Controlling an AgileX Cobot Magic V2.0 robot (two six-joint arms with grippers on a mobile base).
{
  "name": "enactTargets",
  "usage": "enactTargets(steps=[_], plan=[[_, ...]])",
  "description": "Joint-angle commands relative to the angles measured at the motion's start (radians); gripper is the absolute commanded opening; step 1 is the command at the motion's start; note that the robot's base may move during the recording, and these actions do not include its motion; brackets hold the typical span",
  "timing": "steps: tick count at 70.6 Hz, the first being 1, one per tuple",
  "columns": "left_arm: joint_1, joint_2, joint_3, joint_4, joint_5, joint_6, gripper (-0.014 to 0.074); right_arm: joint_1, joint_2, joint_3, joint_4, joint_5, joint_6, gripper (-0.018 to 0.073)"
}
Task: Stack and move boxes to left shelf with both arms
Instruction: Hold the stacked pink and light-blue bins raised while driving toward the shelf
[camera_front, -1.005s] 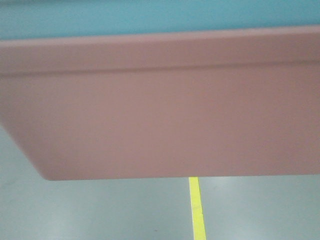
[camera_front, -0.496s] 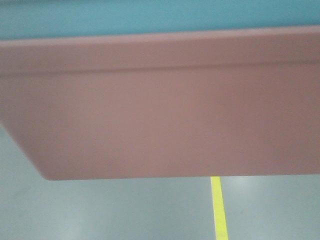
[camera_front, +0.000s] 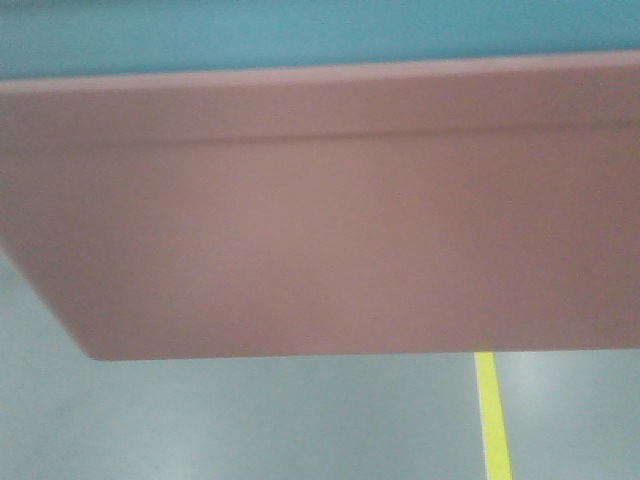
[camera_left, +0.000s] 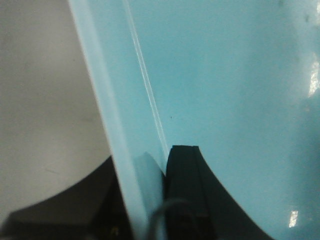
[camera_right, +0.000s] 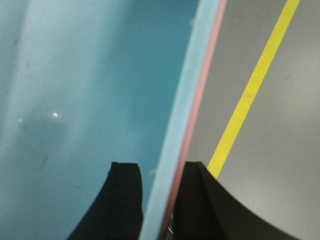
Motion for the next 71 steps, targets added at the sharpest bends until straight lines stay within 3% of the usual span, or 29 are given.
enactTargets(steps=[1, 71], plan=[[-0.017, -0.030, -0.039, 0.039, -0.072, 0.032, -0.0003, -0.004, -0.033, -0.037, 0.007, -0.131, -0.004, 0.0032], [-0.015, -0.029, -0.039, 0.039, -0.072, 0.032, -0.0003, -0.004, -0.033, -0.037, 0.003, -0.130, -0.004, 0.0032]])
